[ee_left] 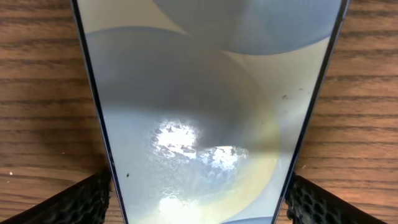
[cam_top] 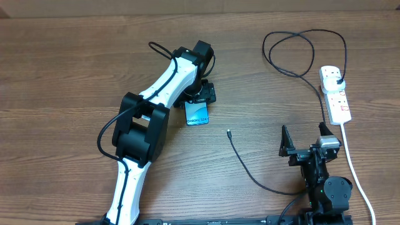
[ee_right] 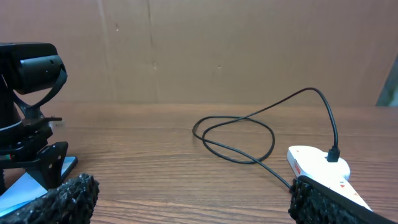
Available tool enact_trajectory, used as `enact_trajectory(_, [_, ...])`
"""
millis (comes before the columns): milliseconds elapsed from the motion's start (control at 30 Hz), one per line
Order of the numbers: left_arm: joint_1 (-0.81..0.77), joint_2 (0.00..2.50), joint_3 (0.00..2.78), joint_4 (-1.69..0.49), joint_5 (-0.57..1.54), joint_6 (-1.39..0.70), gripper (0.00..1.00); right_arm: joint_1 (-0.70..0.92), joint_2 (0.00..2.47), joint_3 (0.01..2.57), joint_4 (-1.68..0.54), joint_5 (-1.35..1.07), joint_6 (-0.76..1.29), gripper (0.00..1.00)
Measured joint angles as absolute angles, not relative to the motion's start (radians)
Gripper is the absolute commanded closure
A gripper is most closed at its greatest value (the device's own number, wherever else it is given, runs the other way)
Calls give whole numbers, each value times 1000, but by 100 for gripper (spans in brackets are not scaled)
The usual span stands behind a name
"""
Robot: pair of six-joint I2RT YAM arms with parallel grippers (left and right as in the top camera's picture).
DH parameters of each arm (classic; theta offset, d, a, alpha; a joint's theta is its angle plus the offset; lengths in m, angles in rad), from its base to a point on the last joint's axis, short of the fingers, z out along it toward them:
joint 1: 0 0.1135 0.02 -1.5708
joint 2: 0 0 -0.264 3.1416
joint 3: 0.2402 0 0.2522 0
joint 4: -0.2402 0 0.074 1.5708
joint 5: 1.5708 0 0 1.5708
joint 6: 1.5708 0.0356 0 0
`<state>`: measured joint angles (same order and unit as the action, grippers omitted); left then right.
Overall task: Plug charger to phone and switch on socket
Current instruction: 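Close the left gripper on the phone's top edge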
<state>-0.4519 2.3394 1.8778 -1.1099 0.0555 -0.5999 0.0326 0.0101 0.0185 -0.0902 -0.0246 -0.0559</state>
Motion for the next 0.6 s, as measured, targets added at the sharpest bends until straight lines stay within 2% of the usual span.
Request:
enact_trajectory(367, [-467, 2339, 1878, -1110, 44, -600, 4, 33, 10, 19, -91, -25, -56, 0])
enact_trajectory(600, [-472, 2339, 1877, -1111, 44, -600, 6, 33, 10, 19, -90, -25, -56, 0])
